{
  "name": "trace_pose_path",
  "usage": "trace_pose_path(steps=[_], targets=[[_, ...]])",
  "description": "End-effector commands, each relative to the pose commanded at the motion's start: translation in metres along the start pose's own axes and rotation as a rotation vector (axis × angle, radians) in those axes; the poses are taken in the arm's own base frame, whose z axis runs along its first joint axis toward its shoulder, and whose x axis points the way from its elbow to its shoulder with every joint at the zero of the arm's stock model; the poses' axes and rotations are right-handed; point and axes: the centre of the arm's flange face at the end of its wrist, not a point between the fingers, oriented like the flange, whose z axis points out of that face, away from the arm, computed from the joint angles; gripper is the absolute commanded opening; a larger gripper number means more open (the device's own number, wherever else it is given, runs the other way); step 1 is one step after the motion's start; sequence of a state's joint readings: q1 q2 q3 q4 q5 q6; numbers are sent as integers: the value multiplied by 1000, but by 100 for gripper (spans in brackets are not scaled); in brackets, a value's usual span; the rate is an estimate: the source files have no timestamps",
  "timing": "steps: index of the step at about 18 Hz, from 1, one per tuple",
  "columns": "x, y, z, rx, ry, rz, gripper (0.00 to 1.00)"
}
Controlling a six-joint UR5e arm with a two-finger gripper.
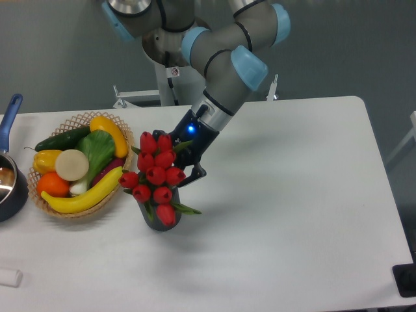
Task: Pick up the flowers from the vase
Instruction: 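Lift the tulip bouquet straight up out of the grey vase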
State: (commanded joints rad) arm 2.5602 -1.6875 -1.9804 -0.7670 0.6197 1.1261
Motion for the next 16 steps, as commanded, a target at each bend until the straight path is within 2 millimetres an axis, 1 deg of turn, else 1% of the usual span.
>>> trace_pose_path(steps=[2, 3, 6, 9, 11, 16], targets=[[5, -11, -9, 9, -16, -3, 44], [7, -17, -19, 15, -33, -14, 44], [14, -33, -32, 57, -40, -31, 44], [15, -53, -50, 100, -57, -57, 44], [16, -64, -59, 110, -69, -69, 44], [24, -83, -74, 127, -91, -58, 44]])
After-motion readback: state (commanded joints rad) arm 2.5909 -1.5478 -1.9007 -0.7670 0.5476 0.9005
